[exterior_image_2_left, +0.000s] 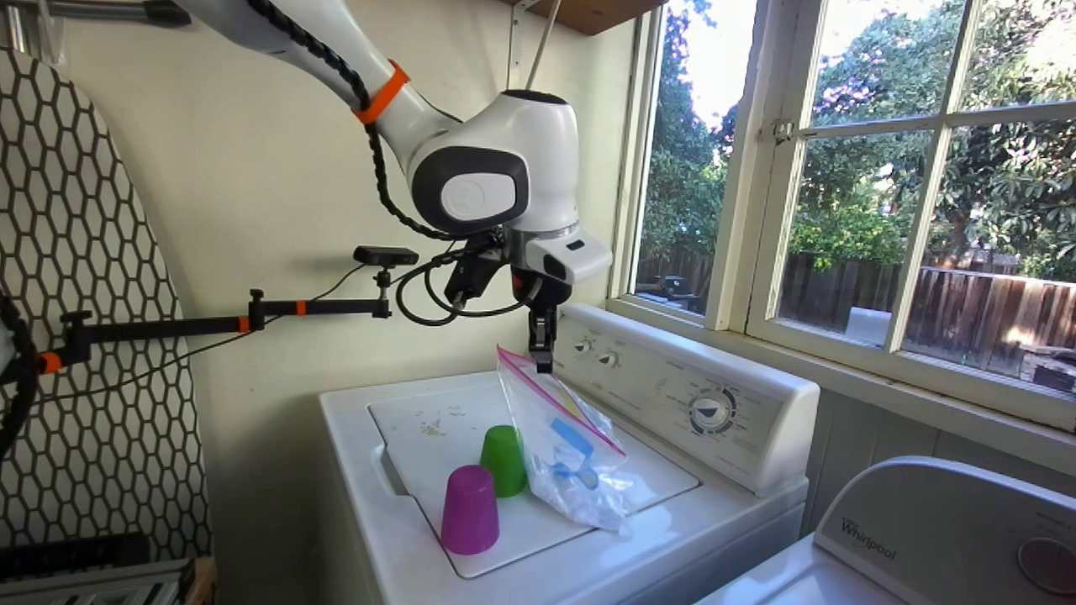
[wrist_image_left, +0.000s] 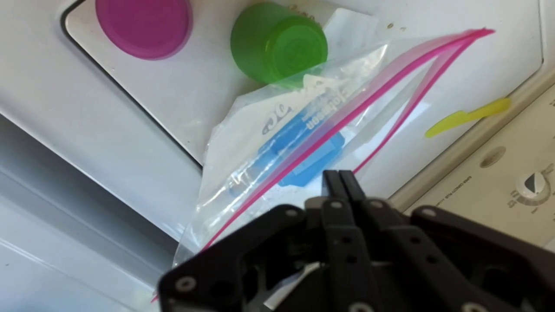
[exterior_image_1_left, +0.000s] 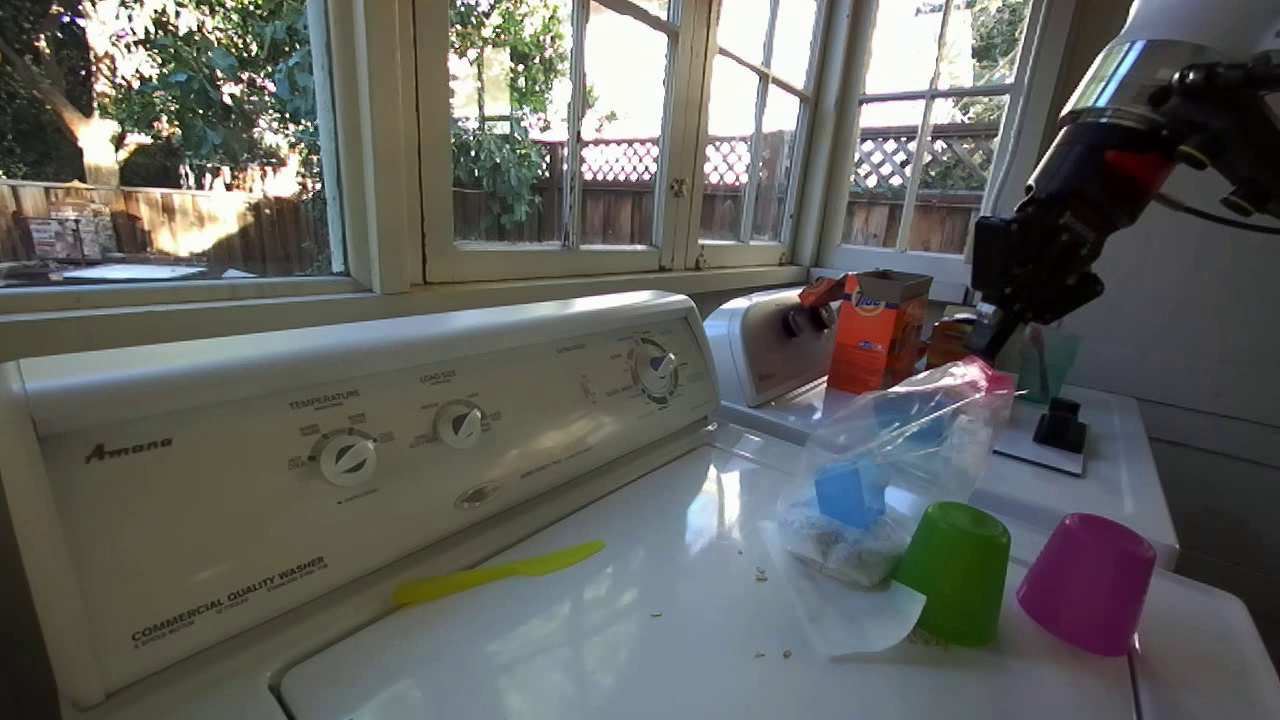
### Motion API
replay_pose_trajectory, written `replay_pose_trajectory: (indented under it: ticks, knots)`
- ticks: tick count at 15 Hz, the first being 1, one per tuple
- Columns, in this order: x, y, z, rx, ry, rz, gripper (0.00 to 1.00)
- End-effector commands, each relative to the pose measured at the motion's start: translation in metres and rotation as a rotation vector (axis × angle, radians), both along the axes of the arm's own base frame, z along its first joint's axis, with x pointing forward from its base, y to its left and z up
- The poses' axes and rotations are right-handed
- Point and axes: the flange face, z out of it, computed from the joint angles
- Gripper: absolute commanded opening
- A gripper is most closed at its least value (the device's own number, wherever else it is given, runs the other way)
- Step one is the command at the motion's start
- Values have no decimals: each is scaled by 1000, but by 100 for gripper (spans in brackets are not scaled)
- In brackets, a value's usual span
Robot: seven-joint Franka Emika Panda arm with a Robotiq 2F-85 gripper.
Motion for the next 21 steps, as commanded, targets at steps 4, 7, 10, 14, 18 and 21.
replay_pose_trajectory:
  ticks: [4,7,10,14,18,21]
  knots:
    - [0,-6,-9,-29,31,-110,0]
    - [1,-6,-13,-28,58,-150,0]
    - [0,-5,-14,-17,78,-183,0]
    - [-9,-6,-6,-15,68,-204,0]
    - [-18,-10,1,-39,48,-206,0]
    - [-20,-11,-1,-55,66,-197,0]
